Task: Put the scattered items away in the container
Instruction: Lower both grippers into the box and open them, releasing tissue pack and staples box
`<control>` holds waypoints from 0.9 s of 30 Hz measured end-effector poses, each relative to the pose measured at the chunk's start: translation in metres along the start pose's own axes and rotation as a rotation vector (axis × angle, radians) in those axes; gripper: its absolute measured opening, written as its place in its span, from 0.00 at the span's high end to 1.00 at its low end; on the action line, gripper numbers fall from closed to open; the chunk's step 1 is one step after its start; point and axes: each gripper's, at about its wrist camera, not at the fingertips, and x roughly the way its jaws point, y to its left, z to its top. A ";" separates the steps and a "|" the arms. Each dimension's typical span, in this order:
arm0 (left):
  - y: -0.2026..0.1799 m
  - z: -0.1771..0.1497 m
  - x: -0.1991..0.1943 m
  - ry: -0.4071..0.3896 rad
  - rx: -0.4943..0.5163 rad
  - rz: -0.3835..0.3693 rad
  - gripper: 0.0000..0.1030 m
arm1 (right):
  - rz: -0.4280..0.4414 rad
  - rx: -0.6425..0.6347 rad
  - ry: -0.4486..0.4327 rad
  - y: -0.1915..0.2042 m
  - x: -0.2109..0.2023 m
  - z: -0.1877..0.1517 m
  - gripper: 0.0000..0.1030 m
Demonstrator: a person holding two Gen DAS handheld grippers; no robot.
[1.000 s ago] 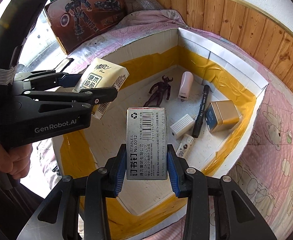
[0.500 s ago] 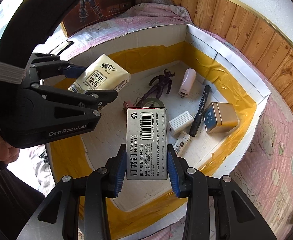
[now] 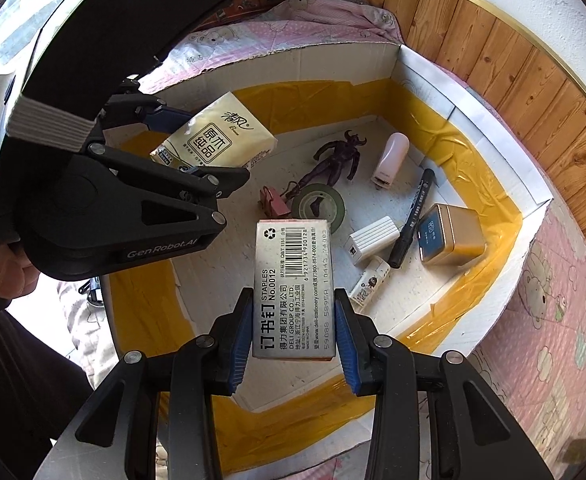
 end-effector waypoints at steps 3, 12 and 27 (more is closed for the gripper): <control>0.001 0.001 0.000 0.005 -0.011 -0.006 0.45 | 0.000 0.001 0.001 0.000 0.000 0.000 0.61; -0.003 0.000 0.002 0.014 0.003 0.005 0.44 | 0.000 0.003 0.004 -0.001 0.000 0.000 0.61; 0.002 0.007 -0.026 -0.058 -0.091 -0.040 0.44 | -0.001 0.035 -0.042 -0.006 -0.017 0.001 0.55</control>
